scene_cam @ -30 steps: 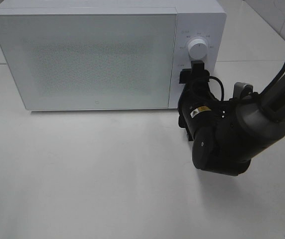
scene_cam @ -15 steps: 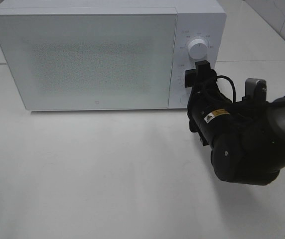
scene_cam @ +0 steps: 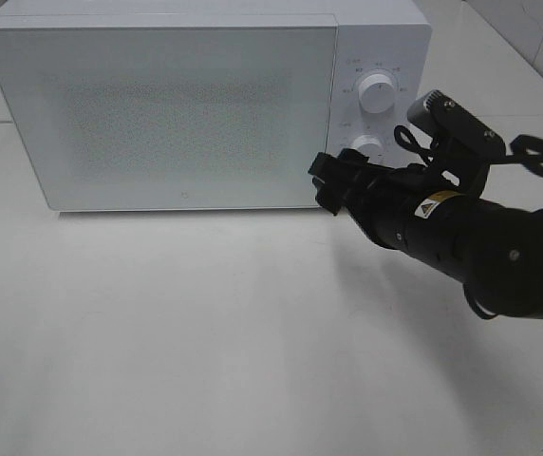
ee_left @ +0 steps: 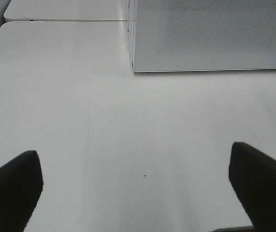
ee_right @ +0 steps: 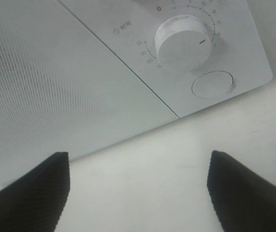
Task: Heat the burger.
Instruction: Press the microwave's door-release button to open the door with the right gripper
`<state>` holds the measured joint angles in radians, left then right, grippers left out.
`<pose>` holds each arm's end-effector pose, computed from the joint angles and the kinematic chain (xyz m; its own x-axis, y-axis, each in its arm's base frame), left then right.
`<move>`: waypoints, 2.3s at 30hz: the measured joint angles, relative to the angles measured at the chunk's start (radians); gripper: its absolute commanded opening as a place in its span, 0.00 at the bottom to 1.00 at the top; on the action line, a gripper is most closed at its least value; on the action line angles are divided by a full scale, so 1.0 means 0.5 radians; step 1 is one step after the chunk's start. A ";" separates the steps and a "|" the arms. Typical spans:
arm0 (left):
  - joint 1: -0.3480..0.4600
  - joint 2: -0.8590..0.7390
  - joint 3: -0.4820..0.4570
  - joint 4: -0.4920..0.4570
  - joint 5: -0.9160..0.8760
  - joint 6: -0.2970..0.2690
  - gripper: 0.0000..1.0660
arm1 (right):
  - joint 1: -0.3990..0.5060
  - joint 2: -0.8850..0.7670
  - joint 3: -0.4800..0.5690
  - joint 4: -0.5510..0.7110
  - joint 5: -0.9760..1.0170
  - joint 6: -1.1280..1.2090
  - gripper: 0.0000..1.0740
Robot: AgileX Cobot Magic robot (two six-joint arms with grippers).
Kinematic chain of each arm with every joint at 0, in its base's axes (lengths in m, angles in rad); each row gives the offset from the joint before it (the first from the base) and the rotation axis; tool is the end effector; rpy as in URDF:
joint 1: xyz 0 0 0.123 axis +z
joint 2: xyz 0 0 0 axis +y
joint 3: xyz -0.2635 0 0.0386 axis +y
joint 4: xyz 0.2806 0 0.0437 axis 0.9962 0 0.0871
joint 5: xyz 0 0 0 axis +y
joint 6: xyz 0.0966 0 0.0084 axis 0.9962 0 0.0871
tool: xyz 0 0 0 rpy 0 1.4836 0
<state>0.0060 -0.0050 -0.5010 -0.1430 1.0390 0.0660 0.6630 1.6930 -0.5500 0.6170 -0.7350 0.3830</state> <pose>0.0476 -0.0116 0.2934 -0.4278 -0.0094 -0.9038 0.1022 0.9930 -0.0587 0.2660 0.1600 0.1061 -0.4278 0.5578 -0.7112 0.0590 0.8024 0.5938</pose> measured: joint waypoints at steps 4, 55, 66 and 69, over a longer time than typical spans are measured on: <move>0.000 0.000 0.000 0.000 0.000 0.000 0.97 | -0.092 -0.120 0.000 0.000 0.332 -0.484 0.71; 0.000 0.000 0.000 0.000 0.000 0.000 0.97 | -0.560 -1.948 -0.260 -1.218 3.386 -0.742 0.71; 0.000 0.000 0.000 0.000 0.000 0.000 0.97 | -1.020 -2.654 0.022 -1.234 3.536 -0.712 0.71; 0.000 0.000 0.000 0.000 0.000 0.000 0.97 | -1.080 -2.846 0.048 -1.234 3.538 -0.712 0.71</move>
<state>0.0060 -0.0050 -0.5010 -0.1430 1.0390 0.0660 0.1230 0.2700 -0.5260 0.0000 1.0340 0.0270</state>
